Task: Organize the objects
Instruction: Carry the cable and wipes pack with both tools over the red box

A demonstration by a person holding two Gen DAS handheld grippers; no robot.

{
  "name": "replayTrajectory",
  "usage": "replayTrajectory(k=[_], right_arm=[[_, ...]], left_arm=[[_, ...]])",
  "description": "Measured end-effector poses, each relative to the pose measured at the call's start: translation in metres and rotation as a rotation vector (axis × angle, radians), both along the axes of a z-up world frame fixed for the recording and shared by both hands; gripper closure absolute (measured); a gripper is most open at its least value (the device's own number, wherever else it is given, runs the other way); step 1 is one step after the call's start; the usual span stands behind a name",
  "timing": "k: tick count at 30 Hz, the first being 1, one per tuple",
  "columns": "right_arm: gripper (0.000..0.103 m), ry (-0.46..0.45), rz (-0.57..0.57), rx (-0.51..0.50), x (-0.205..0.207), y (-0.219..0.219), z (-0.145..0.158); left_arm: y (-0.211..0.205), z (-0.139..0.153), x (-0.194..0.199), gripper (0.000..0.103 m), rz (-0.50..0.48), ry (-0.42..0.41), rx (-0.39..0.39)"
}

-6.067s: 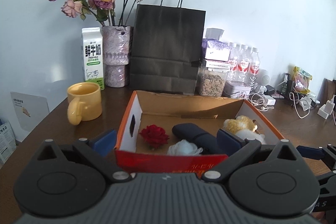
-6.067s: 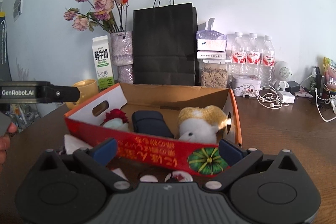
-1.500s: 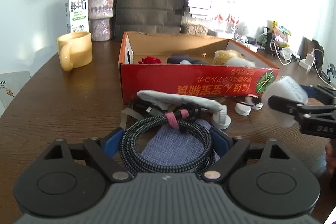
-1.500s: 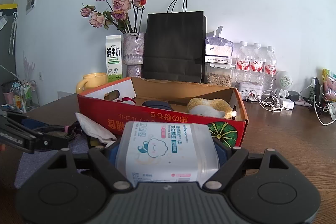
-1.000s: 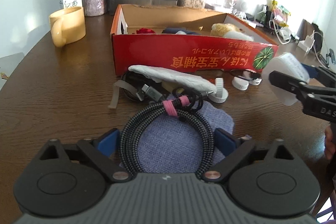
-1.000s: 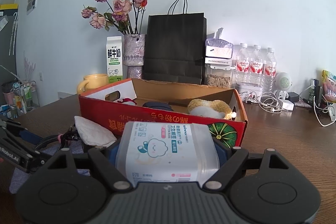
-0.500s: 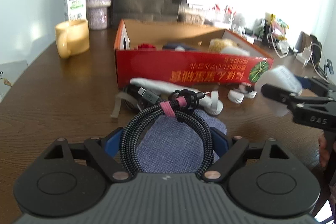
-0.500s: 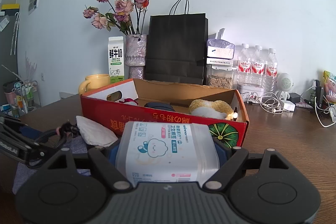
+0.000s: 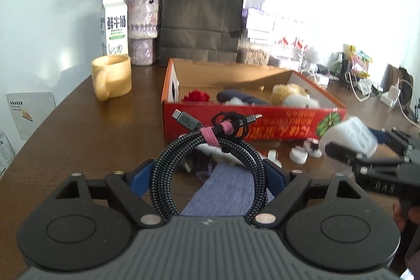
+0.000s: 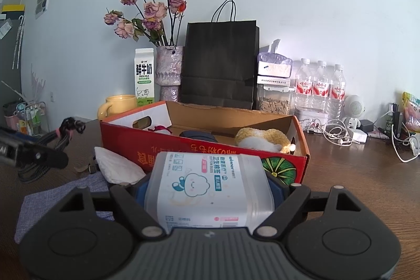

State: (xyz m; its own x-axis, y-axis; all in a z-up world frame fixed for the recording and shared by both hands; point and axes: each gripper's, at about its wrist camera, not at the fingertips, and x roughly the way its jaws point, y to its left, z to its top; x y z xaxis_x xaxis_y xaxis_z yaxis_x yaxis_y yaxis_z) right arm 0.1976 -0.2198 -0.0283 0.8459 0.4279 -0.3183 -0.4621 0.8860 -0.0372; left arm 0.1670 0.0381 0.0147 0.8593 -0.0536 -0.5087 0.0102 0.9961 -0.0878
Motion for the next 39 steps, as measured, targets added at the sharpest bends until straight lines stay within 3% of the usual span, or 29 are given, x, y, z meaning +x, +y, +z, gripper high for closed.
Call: replayTrajectory(k=[8, 18, 31, 39], right_arm=[[0.021, -0.052, 0.011, -0.012, 0.007, 0.009, 0.021], [0.021, -0.079, 0.025, -0.037, 0.056, 0.039, 0.043], [0.021, -0.001, -0.006, -0.031, 0.143, 0.064, 0.039], [0.021, 0.034, -0.020, -0.021, 0.176, 0.072, 0.030]], left_arm=[[-0.012, 0.025, 0.026, 0.017, -0.003, -0.087, -0.018], [-0.022, 0.040, 0.078, 0.017, 0.011, -0.124, -0.036], [-0.022, 0.033, 0.161, 0.017, 0.020, -0.100, -0.064], [-0.015, 0.022, 0.195, 0.017, 0.023, -0.079, -0.082]])
